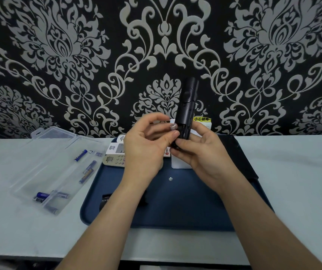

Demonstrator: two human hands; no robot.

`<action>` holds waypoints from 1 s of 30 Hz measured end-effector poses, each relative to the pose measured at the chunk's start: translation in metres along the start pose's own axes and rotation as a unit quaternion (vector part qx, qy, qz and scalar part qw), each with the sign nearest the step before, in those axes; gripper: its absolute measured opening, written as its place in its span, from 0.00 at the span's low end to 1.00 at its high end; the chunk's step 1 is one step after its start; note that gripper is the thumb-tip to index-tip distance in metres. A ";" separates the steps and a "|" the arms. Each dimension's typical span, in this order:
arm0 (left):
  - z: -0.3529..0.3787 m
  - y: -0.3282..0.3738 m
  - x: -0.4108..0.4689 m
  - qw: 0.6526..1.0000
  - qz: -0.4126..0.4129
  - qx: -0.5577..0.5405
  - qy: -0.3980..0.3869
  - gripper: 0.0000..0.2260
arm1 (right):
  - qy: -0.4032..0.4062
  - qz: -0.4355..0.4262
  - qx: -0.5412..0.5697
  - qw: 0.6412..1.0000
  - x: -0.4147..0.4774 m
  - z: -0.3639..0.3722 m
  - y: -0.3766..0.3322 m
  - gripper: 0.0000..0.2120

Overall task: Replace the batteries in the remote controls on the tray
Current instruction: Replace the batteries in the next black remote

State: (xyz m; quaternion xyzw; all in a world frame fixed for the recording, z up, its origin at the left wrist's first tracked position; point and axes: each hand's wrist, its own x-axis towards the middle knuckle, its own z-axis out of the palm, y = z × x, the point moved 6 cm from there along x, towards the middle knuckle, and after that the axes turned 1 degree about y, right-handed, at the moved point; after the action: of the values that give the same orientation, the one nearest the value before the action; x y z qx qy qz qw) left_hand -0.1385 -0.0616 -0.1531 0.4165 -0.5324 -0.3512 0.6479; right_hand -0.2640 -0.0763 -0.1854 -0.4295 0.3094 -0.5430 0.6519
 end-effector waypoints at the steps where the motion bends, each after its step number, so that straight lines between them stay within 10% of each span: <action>1: 0.001 -0.001 0.000 1.000 -0.005 -0.013 -0.003 0.17 | -0.003 0.002 0.005 1.000 0.000 0.000 0.000 0.18; 11: -0.010 -0.006 0.007 0.989 -0.045 -0.139 0.024 0.07 | -0.003 0.025 0.035 0.999 -0.002 -0.002 -0.006 0.16; 30: -0.002 0.004 0.002 0.999 0.014 0.019 -0.043 0.12 | -0.039 0.033 0.039 0.998 -0.007 -0.008 -0.009 0.18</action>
State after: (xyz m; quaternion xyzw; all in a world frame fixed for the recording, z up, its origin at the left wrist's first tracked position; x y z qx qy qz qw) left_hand -0.1363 -0.0611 -0.1491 0.4057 -0.5720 -0.3496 0.6213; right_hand -0.2763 -0.0714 -0.1817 -0.4143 0.2758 -0.5159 0.6973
